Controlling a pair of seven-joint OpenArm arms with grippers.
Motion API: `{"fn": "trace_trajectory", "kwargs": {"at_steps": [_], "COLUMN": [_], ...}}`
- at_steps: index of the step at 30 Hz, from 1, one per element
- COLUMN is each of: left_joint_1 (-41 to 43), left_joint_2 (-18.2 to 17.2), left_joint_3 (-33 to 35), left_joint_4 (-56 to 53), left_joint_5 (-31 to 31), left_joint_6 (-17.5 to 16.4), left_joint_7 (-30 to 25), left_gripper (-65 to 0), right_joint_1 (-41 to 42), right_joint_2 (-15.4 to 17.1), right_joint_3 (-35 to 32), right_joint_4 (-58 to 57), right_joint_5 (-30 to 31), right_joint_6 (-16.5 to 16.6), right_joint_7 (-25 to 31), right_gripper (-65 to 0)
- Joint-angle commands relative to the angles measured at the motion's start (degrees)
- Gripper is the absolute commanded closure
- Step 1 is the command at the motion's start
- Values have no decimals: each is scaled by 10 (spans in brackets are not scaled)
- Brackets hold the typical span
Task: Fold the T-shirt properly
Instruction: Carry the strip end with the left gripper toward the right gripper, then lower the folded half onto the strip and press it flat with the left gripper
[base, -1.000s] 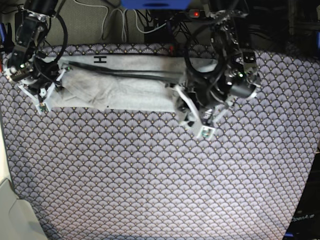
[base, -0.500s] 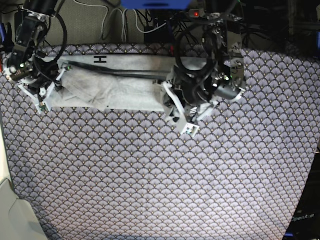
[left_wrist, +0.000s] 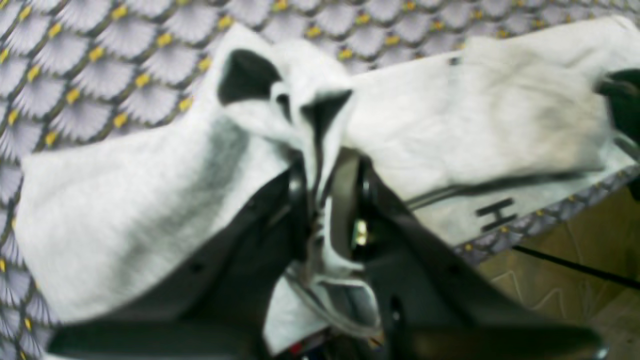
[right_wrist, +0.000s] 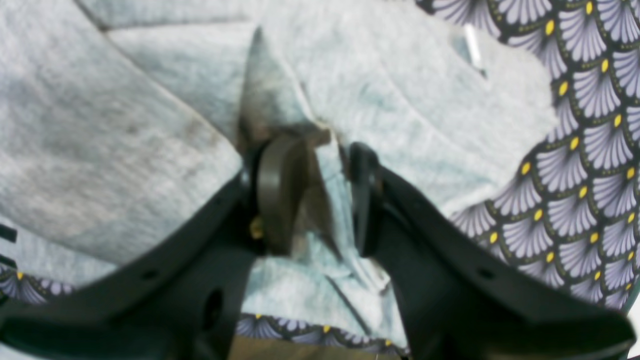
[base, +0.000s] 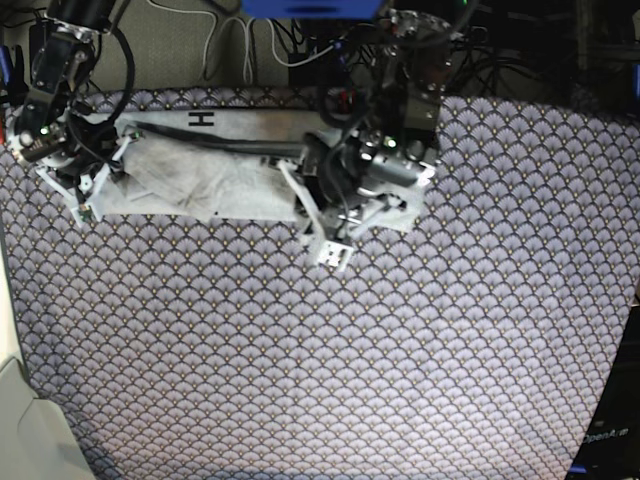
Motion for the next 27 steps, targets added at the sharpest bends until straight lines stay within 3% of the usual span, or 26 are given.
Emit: {"fn": "trace_trajectory", "kwargs": {"at_steps": [1, 6, 8, 12, 20, 24, 27], "left_joint_1": [-6, -6, -6, -6, -5, -1, -1], "left_joint_2": [5, 5, 5, 5, 5, 5, 5], "left_joint_3": [12, 51, 61, 79, 103, 103, 102], "left_joint_4": [7, 8, 5, 4, 4, 7, 8], "left_joint_5": [12, 40, 39, 39, 36, 39, 38], "left_joint_6": [7, 96, 116, 119, 117, 117, 116], "left_joint_7": [-8, -8, -8, -8, 10, 14, 14], "left_gripper": [-4, -5, -9, -50, -61, -131, -146], "right_joint_1": [4, 3, 3, 3, 3, 3, 3], "right_joint_2": [7, 7, 7, 7, 7, 7, 7], "right_joint_3": [2, 2, 2, 2, 2, 2, 2], "right_joint_4": [9, 9, 9, 9, 11, 12, 12], "right_joint_5": [2, 2, 2, 2, 2, 2, 2], "right_joint_6": [0, 0, 0, 0, 0, 0, 0], "right_joint_7": [5, 5, 5, 4, 4, 4, 4], "right_gripper": [-203, -203, -203, -203, -203, -203, -203]}}
